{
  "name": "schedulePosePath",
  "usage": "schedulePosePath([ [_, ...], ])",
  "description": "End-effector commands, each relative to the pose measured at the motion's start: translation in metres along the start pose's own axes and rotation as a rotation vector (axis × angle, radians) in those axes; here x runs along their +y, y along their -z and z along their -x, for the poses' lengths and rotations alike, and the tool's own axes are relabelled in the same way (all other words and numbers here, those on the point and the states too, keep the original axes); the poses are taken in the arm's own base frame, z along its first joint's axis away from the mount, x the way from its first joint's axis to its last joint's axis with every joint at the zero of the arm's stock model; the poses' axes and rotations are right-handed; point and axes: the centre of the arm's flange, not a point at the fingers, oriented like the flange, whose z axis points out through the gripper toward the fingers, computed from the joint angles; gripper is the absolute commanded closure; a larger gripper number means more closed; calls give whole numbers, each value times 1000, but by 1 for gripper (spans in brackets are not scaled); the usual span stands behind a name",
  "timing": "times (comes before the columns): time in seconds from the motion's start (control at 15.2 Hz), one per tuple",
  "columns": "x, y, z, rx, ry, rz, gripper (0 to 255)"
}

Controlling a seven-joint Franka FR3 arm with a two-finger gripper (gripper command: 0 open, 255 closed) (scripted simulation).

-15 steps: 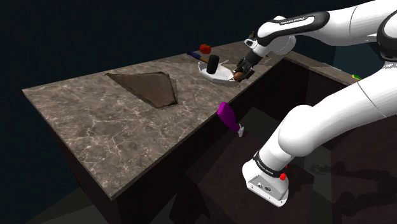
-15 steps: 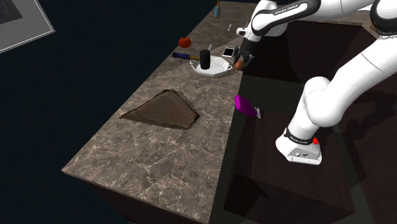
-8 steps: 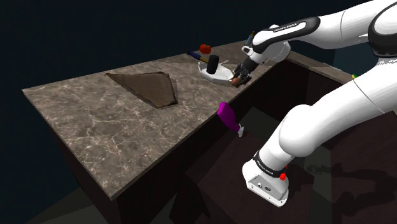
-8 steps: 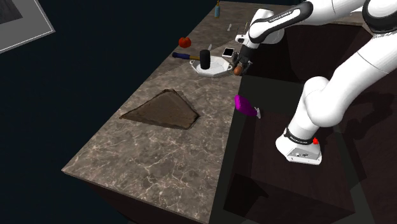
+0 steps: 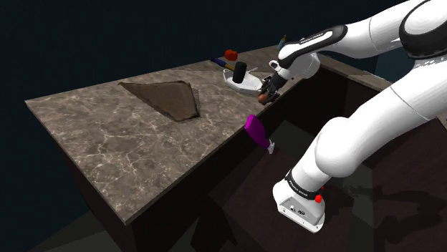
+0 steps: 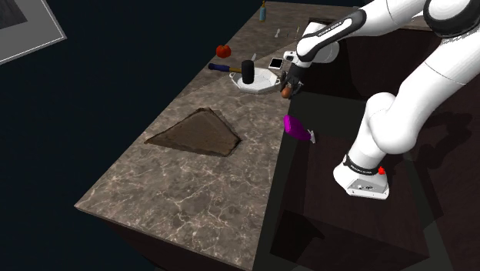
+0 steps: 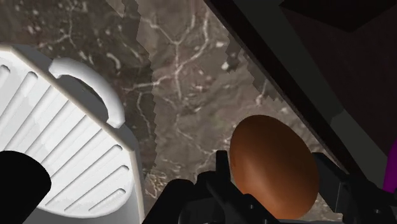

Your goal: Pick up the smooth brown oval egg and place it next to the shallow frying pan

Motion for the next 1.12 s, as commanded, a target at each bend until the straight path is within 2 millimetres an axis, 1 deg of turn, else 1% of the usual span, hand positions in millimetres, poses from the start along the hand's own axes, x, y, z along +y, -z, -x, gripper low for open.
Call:
schedulePosePath([
  [0.0, -2, -11, 2, 0, 0, 1, 255],
  [0.07, -2, -17, 4, 0, 0, 1, 255],
  [0.59, -2, -17, 4, 0, 0, 1, 255],
  [0.66, -2, -17, 4, 0, 0, 1, 0],
  [0.99, -2, -17, 4, 0, 0, 1, 0],
  [1.06, -2, -4, 4, 0, 0, 1, 0],
])
